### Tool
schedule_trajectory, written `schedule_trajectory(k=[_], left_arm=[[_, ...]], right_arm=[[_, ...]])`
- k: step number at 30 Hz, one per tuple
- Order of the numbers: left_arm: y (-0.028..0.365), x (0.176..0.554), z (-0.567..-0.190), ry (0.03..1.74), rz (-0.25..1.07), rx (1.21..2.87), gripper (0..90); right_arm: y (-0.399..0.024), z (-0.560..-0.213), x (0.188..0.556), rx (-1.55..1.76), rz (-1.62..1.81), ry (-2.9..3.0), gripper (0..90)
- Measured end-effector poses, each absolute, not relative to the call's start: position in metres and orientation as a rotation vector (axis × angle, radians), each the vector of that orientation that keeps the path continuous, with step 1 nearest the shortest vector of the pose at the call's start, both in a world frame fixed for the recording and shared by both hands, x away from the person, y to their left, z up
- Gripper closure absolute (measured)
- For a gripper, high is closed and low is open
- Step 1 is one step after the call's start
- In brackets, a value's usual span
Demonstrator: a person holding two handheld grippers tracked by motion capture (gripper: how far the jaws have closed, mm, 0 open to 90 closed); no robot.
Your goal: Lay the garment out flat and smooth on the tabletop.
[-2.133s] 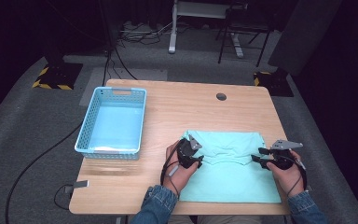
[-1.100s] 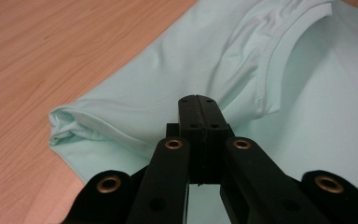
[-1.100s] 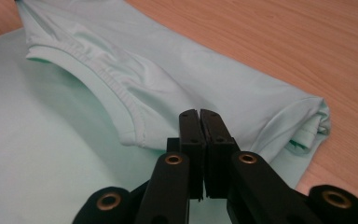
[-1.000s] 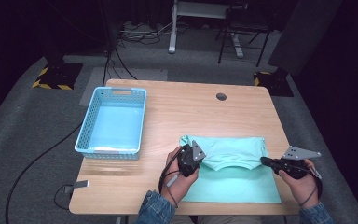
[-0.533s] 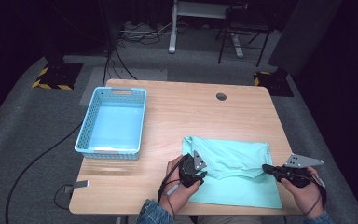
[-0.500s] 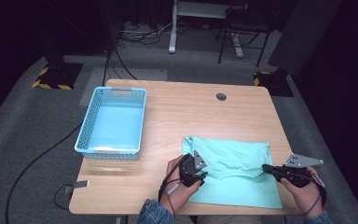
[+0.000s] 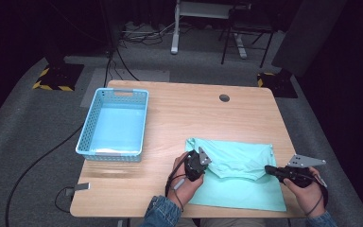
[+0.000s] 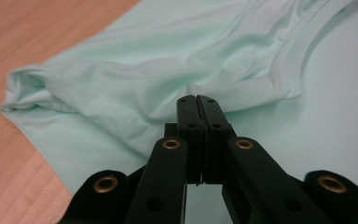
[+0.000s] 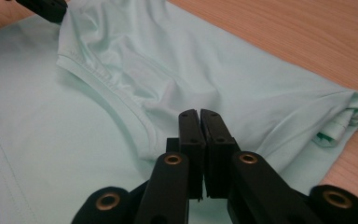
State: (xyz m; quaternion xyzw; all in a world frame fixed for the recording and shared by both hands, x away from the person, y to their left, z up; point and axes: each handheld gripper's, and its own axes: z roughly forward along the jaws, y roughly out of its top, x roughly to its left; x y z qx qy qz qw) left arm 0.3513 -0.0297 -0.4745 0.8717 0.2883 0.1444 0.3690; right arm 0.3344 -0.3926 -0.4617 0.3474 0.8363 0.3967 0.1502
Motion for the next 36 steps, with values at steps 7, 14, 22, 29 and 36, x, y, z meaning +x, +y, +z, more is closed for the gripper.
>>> schedule_trajectory(k=[7,14,22,29,36], left_arm=[[-0.026,0.331,-0.456,0.685,0.392,2.242,88.9],[-0.021,0.307,-0.454,0.646,0.361,2.269,88.9],[-0.019,0.323,-0.452,0.650,0.316,2.273,88.9],[-0.017,0.496,-0.399,0.944,0.563,2.081,58.8],[-0.005,0.473,-0.407,0.976,0.574,2.085,30.7]], right_arm=[[-0.390,-0.455,0.326,0.958,1.129,2.428,88.5],[-0.388,-0.452,0.311,0.915,1.109,2.493,88.5],[-0.384,-0.447,0.317,0.892,1.102,2.551,88.5],[-0.376,-0.395,0.467,1.027,1.142,2.236,57.8],[-0.380,-0.393,0.472,1.023,1.162,2.122,24.9]])
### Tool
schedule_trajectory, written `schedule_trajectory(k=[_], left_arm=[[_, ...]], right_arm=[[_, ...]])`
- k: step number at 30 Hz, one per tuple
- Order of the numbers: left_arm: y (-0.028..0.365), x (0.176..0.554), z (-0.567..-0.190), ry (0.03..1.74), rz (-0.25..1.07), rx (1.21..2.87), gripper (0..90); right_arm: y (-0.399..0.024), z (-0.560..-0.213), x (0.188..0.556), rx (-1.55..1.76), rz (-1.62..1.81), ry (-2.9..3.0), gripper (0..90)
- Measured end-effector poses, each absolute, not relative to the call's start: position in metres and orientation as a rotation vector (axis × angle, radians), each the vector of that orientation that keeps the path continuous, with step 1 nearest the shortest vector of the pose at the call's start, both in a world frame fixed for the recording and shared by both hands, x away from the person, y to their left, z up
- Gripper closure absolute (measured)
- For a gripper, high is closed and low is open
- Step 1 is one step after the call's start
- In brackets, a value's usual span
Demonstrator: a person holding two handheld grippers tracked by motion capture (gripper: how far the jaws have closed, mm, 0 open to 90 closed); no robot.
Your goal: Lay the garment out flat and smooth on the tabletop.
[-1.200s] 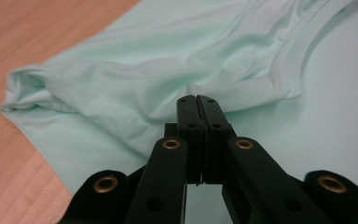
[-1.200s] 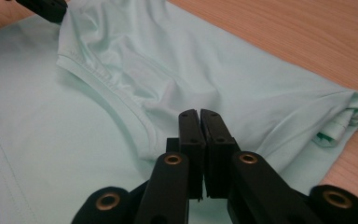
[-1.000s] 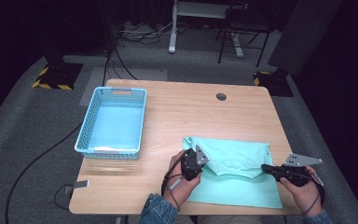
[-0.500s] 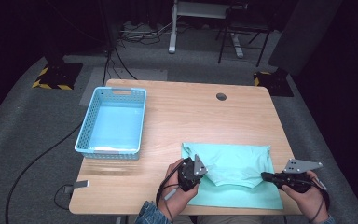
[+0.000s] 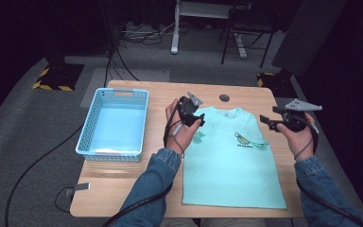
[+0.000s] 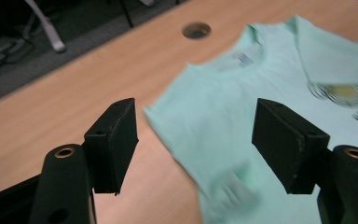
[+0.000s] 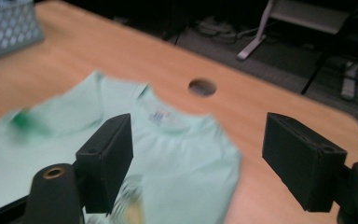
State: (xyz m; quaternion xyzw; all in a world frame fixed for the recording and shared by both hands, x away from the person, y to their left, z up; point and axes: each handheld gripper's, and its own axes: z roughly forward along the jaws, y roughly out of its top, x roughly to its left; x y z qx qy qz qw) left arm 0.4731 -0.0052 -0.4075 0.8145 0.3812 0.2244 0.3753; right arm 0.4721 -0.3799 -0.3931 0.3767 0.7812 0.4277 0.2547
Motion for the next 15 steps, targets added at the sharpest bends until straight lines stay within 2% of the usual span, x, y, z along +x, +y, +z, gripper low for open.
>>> schedule_trajectory(k=[8,15], left_arm=[[-0.013,0.436,-0.465,0.955,0.427,2.199,30.8],[-0.019,0.426,-0.494,0.950,0.370,2.279,30.4]], right_arm=[[-0.370,-0.461,0.447,1.042,1.064,2.346,25.5],[-0.365,-0.489,0.444,1.018,1.002,2.465,24.6]])
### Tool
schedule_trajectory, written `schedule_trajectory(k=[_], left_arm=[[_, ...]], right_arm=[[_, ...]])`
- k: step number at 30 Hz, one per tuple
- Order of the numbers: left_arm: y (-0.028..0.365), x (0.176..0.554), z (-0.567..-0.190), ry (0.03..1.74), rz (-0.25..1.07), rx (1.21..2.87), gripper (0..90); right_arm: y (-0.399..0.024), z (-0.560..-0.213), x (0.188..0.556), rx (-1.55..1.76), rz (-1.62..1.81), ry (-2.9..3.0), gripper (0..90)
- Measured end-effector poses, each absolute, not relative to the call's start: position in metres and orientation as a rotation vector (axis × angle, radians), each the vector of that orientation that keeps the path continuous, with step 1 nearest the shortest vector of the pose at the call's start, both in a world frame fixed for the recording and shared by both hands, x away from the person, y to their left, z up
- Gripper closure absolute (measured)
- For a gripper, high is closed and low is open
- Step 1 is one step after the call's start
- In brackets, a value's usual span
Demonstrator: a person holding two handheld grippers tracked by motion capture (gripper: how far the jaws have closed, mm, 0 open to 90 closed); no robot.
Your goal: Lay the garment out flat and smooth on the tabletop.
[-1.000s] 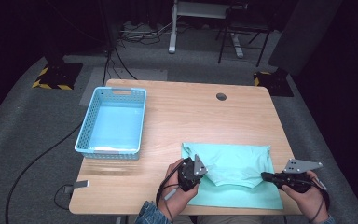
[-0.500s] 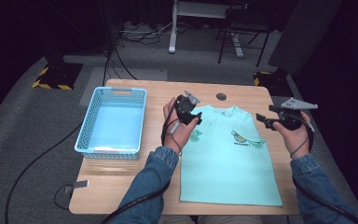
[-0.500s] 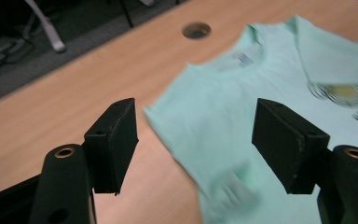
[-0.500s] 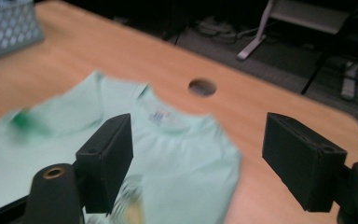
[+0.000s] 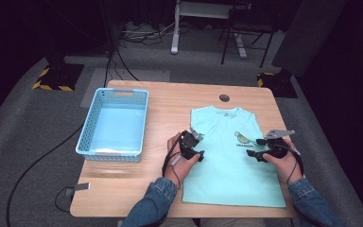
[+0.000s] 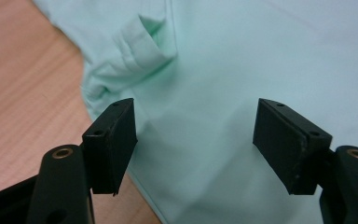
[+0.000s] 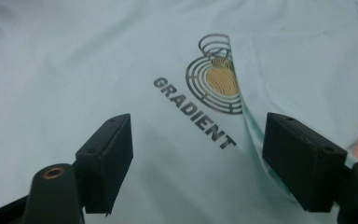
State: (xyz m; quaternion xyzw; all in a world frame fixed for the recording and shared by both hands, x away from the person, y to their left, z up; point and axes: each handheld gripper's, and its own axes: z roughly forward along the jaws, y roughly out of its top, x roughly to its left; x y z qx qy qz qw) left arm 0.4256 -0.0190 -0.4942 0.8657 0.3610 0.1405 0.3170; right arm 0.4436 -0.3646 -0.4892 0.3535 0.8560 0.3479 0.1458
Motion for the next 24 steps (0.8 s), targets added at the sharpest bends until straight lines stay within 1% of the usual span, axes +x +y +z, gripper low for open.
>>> schedule_trajectory(k=[3,9,16,24], left_arm=[[-0.019,0.420,-0.497,0.948,0.365,2.260,30.7],[-0.020,0.403,-0.496,0.926,0.354,2.278,32.6],[-0.020,0.372,-0.498,0.896,0.343,2.275,32.7],[-0.019,0.352,-0.498,0.873,0.341,2.281,32.7]], right_arm=[[-0.366,-0.498,0.442,1.013,0.975,2.482,20.8],[-0.371,-0.502,0.426,0.994,1.019,2.454,20.7],[-0.376,-0.504,0.401,0.985,1.041,2.444,20.8],[-0.377,-0.504,0.375,0.995,1.045,2.435,20.8]])
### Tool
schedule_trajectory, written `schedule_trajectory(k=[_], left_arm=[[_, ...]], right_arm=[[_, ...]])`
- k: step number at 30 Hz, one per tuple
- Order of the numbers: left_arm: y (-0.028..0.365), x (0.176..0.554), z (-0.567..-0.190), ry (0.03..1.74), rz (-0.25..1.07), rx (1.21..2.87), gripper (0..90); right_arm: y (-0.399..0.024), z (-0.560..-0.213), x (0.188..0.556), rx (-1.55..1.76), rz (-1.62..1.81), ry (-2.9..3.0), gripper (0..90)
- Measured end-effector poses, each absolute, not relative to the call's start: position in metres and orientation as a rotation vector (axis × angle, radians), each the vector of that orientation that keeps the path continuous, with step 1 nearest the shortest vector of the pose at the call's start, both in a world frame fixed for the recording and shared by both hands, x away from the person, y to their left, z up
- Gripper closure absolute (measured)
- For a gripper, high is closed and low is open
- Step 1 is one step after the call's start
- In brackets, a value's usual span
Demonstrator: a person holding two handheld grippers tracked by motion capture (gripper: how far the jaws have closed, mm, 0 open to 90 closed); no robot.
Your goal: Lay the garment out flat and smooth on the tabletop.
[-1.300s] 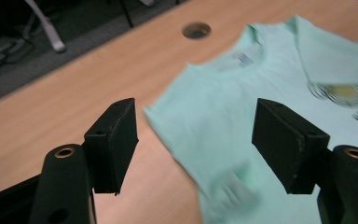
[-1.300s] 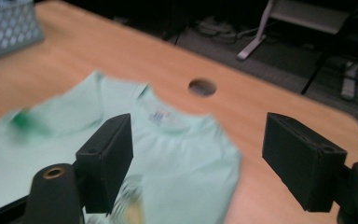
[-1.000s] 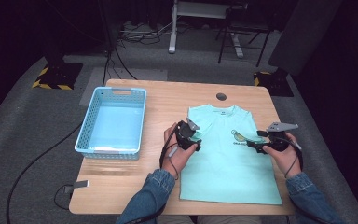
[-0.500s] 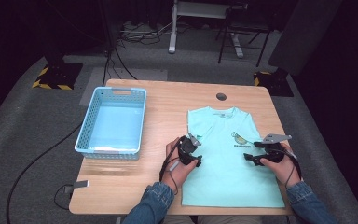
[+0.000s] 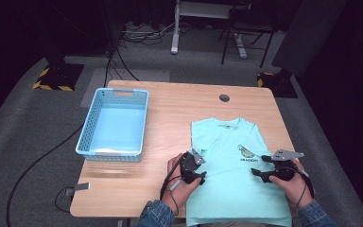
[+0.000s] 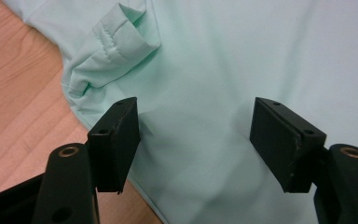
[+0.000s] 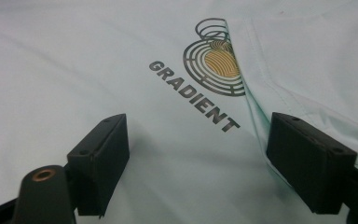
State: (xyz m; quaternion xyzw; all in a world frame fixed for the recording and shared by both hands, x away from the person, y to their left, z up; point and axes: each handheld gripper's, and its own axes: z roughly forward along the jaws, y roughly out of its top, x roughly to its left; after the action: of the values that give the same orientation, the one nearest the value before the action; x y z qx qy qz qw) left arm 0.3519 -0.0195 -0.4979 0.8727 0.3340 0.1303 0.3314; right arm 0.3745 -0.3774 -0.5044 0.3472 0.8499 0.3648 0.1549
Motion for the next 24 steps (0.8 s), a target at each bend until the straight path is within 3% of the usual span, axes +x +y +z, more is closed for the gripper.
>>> schedule_trajectory(k=[24], left_arm=[[-0.022,0.323,-0.494,0.852,0.333,2.258,30.7]], right_arm=[[-0.382,-0.507,0.342,1.009,1.065,2.407,20.9]])
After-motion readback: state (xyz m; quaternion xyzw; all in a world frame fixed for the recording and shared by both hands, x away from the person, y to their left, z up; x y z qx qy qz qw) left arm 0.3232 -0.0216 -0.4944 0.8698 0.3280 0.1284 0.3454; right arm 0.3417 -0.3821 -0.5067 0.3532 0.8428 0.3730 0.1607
